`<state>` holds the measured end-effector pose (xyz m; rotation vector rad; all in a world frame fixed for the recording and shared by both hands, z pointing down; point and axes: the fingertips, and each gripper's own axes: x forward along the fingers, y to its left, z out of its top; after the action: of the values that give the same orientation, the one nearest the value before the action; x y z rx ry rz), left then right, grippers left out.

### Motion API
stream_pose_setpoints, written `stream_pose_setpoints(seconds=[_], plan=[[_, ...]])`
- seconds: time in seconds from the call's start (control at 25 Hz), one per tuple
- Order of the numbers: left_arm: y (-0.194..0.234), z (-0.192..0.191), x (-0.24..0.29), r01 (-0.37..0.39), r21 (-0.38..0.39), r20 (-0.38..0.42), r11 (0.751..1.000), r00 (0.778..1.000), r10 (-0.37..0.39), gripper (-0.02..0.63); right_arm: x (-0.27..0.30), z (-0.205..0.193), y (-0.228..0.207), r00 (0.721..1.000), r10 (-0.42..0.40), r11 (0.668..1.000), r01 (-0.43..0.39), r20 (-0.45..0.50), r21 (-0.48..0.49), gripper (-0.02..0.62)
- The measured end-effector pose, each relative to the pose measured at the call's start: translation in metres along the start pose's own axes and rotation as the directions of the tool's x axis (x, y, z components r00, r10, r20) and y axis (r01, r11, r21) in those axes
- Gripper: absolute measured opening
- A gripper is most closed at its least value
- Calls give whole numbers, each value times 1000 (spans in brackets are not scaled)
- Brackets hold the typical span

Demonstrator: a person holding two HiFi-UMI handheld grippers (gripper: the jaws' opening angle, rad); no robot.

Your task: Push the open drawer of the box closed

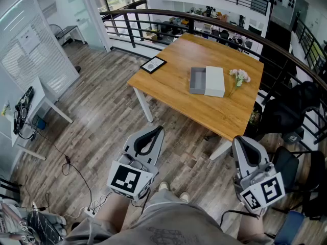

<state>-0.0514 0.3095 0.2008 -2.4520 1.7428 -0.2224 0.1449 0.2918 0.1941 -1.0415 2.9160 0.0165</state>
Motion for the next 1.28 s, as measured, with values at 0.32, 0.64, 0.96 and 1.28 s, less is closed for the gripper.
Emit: stream_pose_setpoints(seconds=[0.32,0.64,0.96,1.28], plan=[[-4,-5,-4,-7,-1,-22,1000,1000,7,17,-3,-2,0,1000,3,1000,-3,0,18,33],[-8,-8,-3,-16,-5,-14,1000,1000,16,17,-3,-7,-1,999,39,999,-39,8,19,33],[9,-3,10,-90,68,7,994,996,90,147,1,-10,-14,999,50,998,-50,5,25,32],[31,-5,40,-79,78,60,994,995,75,178,22,-29,-38,999,32,999,-31,-6,42,34]])
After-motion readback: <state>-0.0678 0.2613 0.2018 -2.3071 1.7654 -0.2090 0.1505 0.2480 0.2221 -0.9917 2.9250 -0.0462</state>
